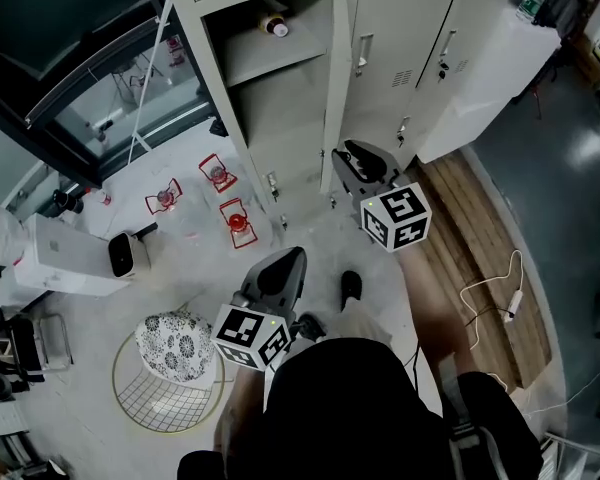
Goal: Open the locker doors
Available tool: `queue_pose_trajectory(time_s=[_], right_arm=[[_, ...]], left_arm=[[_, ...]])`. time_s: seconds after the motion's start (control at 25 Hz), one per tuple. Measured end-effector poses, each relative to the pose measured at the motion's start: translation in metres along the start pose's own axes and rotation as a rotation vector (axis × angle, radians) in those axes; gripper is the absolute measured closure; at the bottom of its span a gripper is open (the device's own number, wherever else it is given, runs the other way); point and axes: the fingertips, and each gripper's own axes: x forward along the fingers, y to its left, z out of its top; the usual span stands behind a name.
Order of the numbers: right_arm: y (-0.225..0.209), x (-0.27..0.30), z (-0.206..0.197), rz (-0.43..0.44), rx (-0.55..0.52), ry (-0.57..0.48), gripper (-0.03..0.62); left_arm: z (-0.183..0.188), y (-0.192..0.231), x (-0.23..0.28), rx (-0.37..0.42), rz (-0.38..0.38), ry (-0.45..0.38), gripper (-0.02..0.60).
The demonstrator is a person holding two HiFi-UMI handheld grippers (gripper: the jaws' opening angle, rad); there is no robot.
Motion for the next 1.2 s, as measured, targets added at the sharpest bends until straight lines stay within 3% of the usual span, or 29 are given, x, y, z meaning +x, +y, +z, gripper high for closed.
queue_pose_trajectory(time_s=[0.72,1.2], right_arm=[[-0.056,-0.047,-0.008,-0.077,0.073,-0.015,0.562],[-0.116,-0.068,-0.013,-0.090,0.085,-0.012,0.563]], left_arm=[[0.010,-0.023,0.049,0.013,-0.020,0.003,0.565],[0.011,-0.048,0.092,0.011,0.005,-0.004,0.563]])
